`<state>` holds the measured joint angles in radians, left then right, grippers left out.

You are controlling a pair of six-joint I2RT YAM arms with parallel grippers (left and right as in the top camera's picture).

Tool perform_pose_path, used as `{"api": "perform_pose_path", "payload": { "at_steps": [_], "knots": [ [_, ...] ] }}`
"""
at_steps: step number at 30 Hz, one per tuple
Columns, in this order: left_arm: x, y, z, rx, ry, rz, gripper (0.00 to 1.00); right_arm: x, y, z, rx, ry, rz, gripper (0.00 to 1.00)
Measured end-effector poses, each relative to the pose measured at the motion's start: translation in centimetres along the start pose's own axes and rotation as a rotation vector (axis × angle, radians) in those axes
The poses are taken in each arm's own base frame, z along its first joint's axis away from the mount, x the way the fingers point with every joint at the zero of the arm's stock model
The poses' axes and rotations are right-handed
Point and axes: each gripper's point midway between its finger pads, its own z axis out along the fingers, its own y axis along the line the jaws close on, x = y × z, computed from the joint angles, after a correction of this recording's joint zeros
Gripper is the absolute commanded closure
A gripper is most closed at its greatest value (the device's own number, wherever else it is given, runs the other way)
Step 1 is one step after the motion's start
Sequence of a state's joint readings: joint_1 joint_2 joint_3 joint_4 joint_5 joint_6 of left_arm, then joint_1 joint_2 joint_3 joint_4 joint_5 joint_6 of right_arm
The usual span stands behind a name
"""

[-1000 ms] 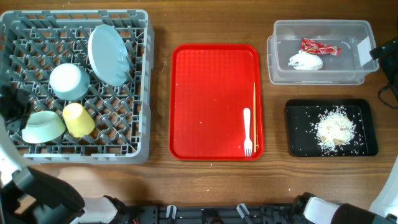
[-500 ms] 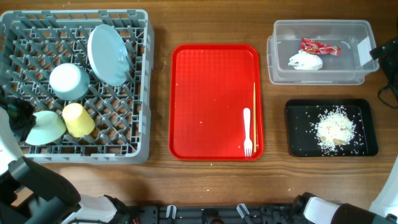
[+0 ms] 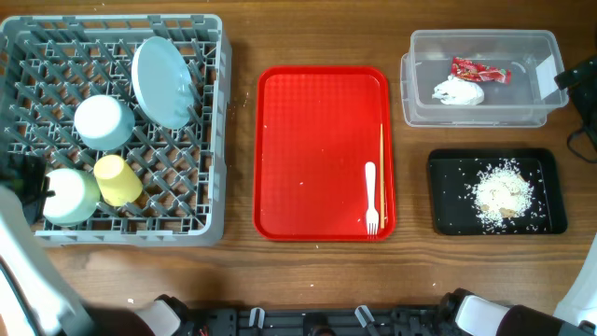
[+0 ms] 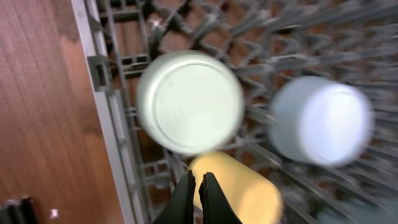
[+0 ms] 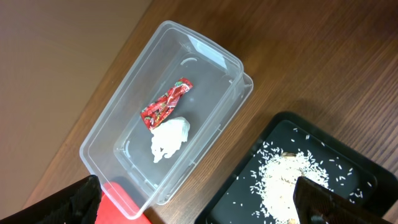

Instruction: Sort waste into correct bins and load items into the dishwasher rack

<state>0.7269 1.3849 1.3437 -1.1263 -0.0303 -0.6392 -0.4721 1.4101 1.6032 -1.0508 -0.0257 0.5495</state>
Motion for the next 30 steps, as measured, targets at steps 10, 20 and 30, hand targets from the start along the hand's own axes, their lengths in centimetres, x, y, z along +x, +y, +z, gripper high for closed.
{"api": "perform_pose_path", "payload": {
  "at_steps": [10, 20, 30],
  "knots": [
    [4.4, -1.9, -11.2, 0.405, -0.052, 0.011, 0.00, 0.0, 0.0, 0.0, -0.001, 0.000, 0.000, 0.00],
    [6.1, -0.5, -11.0, 0.354, 0.012, 0.002, 0.00, 0.0, 0.0, 0.0, 0.000, -0.001, 0.015, 0.00],
    [6.0, -0.6, -10.3, 0.337, 0.033, 0.000, 0.00, 11.4, 8.0, -2.2, -0.392, 0.428, -0.249, 0.00]
  ]
}}
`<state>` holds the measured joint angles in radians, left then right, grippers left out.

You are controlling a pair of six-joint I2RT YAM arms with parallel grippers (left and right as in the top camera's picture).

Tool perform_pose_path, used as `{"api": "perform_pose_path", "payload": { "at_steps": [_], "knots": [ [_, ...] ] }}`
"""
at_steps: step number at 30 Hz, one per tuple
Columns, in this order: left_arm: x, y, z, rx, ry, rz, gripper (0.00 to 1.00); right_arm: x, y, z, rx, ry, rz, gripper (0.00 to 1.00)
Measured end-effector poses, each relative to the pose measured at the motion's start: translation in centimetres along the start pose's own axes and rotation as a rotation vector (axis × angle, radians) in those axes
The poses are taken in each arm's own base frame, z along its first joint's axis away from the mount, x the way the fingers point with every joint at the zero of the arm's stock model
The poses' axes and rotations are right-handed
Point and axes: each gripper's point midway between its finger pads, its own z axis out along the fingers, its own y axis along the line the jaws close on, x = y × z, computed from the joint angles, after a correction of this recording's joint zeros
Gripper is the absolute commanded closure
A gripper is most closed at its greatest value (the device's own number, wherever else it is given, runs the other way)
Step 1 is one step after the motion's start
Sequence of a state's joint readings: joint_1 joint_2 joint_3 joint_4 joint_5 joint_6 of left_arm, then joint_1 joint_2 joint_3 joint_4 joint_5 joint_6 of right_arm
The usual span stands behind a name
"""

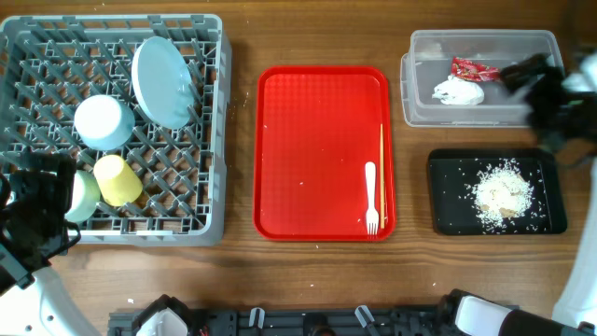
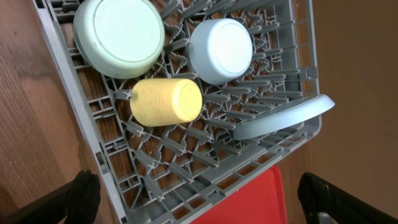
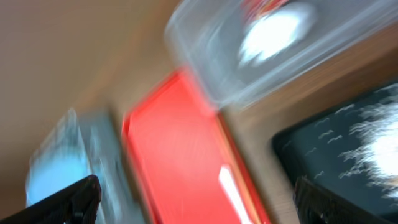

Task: Sort waste into correct bins and load items into the dishwasher rack
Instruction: 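Reach the right gripper to the red tray and grasp the white fork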

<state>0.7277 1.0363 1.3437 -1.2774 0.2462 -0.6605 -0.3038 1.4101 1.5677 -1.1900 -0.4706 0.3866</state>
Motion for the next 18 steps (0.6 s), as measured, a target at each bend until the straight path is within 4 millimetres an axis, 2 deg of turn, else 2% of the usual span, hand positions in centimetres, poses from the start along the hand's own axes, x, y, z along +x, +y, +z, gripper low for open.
{"api": "perform_pose_path", "payload": {
  "at_steps": [2, 5, 6, 7, 9, 12, 18],
  "knots": [
    [0.0, 0.0, 0.1, -0.004, 0.005, -0.001, 0.00, 4.8, 1.9, 3.1, 0.013, 0.147, -0.129, 0.00],
    [0.0, 0.1, 0.2, -0.007, 0.008, -0.003, 0.00, 10.3, 2.5, 6.9, 0.064, 0.273, -0.264, 0.03],
    [0.1, 0.1, 0.2, -0.008, 0.012, -0.004, 0.00, 13.0, 2.3, 8.7, 0.096, 0.325, -0.322, 0.16],
    [0.3, 0.2, 0.2, -0.011, 0.018, -0.005, 0.00, 14.8, 1.9, 10.0, 0.126, 0.351, -0.354, 0.32],
    [0.4, 0.3, 0.2, -0.016, 0.023, -0.007, 0.00, 18.3, 0.4, 12.4, 0.207, 0.395, -0.392, 0.44],
    [0.4, 0.3, 0.2, -0.014, 0.026, -0.007, 0.00, 20.8, -0.6, 14.2, 0.267, 0.426, -0.429, 0.48],
    [0.4, 0.3, 0.2, -0.014, 0.026, -0.007, 0.00, 22.6, -3.1, 17.6, 0.420, 0.488, -0.444, 0.50]
  ]
}}
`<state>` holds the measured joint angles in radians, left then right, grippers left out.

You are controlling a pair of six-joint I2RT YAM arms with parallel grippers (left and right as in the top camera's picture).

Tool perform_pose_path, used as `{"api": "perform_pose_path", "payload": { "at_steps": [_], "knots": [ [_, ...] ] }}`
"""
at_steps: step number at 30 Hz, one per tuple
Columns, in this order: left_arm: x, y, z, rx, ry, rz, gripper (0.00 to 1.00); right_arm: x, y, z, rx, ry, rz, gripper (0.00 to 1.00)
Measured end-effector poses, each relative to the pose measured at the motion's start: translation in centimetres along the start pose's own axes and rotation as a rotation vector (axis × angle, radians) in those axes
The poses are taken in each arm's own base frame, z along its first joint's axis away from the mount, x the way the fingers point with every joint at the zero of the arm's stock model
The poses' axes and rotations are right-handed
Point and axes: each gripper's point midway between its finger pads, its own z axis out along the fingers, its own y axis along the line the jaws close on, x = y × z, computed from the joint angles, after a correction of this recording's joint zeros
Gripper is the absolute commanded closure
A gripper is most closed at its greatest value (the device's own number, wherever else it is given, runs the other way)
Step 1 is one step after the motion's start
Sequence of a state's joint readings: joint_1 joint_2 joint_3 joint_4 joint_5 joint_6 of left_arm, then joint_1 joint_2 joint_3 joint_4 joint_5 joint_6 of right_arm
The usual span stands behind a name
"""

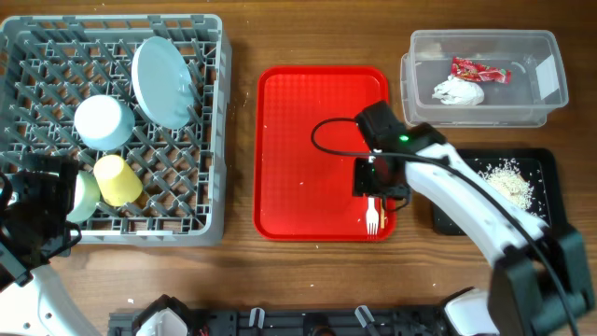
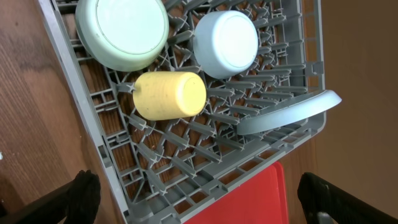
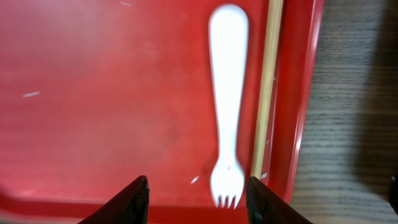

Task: Sort waste into correct bins and load items into the dishwasher rack
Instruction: 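Reach the right gripper to the red tray and grasp the white fork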

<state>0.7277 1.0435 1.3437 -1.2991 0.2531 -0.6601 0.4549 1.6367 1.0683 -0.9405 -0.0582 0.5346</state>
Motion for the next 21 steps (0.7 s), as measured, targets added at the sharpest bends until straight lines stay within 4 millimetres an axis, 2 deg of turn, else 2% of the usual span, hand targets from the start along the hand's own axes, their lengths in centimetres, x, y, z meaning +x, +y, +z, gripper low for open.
{"api": "perform_pose_path", "payload": {
  "at_steps": [2, 7, 16, 19, 21],
  "knots": [
    [0.0, 0.0, 0.0, 0.000, 0.000, 0.000, 0.00, 0.1, -0.4, 1.7, 0.038, 0.041, 0.004, 0.50],
    [0.0, 0.0, 0.0, 0.000, 0.000, 0.000, 0.00, -0.1, -0.6, 4.2, 0.066, 0.075, 0.007, 0.53],
    [0.0, 0.0, 0.0, 0.000, 0.000, 0.000, 0.00, 0.5, -1.0, 5.3, 0.087, 0.106, 0.002, 0.53],
    [0.0, 0.0, 0.0, 0.000, 0.000, 0.000, 0.00, 1.4, -1.2, 5.2, 0.090, 0.147, 0.005, 0.62],
    [0.0, 0.0, 0.0, 0.000, 0.000, 0.000, 0.00, 2.2, -1.3, 5.2, 0.090, 0.186, 0.006, 0.63]
  ]
}}
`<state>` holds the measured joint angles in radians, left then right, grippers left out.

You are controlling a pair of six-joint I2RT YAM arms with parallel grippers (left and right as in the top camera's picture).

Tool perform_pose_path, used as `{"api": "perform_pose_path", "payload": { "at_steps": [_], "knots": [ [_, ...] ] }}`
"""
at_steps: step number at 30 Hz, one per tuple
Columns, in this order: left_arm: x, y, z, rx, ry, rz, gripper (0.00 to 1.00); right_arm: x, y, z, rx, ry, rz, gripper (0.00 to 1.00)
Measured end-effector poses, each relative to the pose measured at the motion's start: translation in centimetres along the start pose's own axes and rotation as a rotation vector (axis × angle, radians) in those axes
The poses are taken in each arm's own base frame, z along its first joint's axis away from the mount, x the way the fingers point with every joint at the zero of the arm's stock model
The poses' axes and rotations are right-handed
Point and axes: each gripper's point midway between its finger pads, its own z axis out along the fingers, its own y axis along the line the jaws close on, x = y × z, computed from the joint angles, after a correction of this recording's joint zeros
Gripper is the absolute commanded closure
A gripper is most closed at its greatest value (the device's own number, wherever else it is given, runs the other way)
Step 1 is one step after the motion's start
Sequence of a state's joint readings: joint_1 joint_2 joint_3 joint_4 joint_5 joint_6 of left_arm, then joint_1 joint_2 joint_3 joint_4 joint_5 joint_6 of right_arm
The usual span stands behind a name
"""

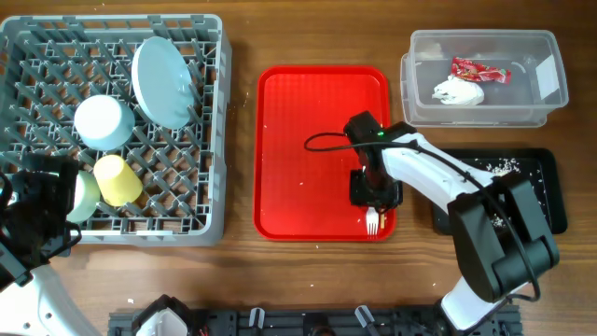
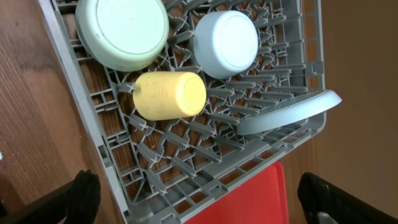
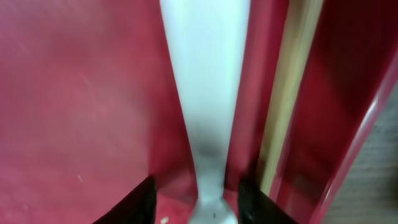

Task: Sort waste into correct bins and load items into the dishwasher rack
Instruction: 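Reach the right gripper to the red tray and grasp the white fork, then carry the white fork with the right gripper to the rack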

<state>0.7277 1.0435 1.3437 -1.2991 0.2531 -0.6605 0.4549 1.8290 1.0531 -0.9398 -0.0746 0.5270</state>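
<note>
A white plastic fork (image 3: 205, 93) lies on the red tray (image 1: 308, 140), near its right edge, beside a thin wooden stick (image 3: 292, 93). My right gripper (image 3: 196, 199) is low over the tray and open, one finger on each side of the fork's neck, neither touching it. In the overhead view the right gripper (image 1: 374, 189) covers the fork's handle; only the tines (image 1: 372, 222) show. The left gripper (image 2: 202, 199) hangs open over the near left corner of the grey dish rack (image 1: 210, 121), holding nothing.
The rack holds a green bowl (image 2: 121, 28), a blue bowl (image 2: 225, 42), a yellow cup (image 2: 169, 94) and a blue plate (image 1: 160, 79). A clear bin (image 1: 550, 103) with a red wrapper and white tissue sits far right, above a black tray (image 1: 550, 201) with rice.
My right gripper has dropped closer to the tray, so the fork now fills its view and its fingers flank the fork's neck. The left arm has not moved.
First the left gripper was shut low over the rack's cups while the right one was open above the clear bin. Then the left gripper was higher and open, and the right arm was swinging left. After that the right gripper stood over the fork, and now straddles it.
</note>
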Motion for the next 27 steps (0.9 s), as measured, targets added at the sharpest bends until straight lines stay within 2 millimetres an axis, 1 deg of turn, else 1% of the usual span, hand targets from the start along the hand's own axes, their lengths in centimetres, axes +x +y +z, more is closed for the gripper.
{"api": "perform_pose_path", "payload": {
  "at_steps": [4, 5, 7, 13, 16, 21, 23, 25, 26, 27],
  "knots": [
    [0.0, 0.0, 0.0, 0.000, 0.000, 0.000, 0.00, 1.3, -0.2, 0.3, 0.004, 0.050, -0.003, 0.63],
    [0.0, 0.0, 0.0, 0.000, 0.000, 0.000, 0.00, 1.6, -0.1, 0.4, 0.003, 0.060, -0.005, 0.65],
    [0.0, 0.0, 0.0, 0.000, 0.000, 0.000, 0.00, 1.9, 0.0, 0.4, 0.003, 0.067, -0.011, 0.72],
    [0.0, 0.0, 0.0, 0.000, 0.000, 0.000, 0.00, 2.2, 0.3, 0.5, 0.002, 0.073, -0.022, 0.83],
    [0.0, 0.0, 0.0, 0.000, 0.000, 0.000, 0.00, 2.2, 0.3, 0.4, 0.003, 0.074, -0.022, 0.91],
    [0.0, 0.0, 0.0, 0.000, 0.000, 0.000, 0.00, 2.2, 0.3, 0.1, 0.014, 0.090, -0.021, 0.92],
    [0.0, 0.0, 0.0, 0.000, 0.000, 0.000, 0.00, 2.0, 0.5, -0.4, 0.018, 0.094, -0.028, 0.92],
    [0.0, 0.0, 0.0, 0.000, 0.000, 0.000, 0.00, 1.5, 0.9, -1.5, 0.013, 0.086, -0.034, 0.92],
    [0.0, 0.0, 0.0, 0.000, 0.000, 0.000, 0.00, 0.8, 1.4, -2.6, 0.004, 0.072, -0.040, 0.91],
    [0.0, 0.0, 0.0, 0.000, 0.000, 0.000, 0.00, 0.4, 1.7, -3.1, -0.004, 0.060, -0.048, 0.92]
  ]
}}
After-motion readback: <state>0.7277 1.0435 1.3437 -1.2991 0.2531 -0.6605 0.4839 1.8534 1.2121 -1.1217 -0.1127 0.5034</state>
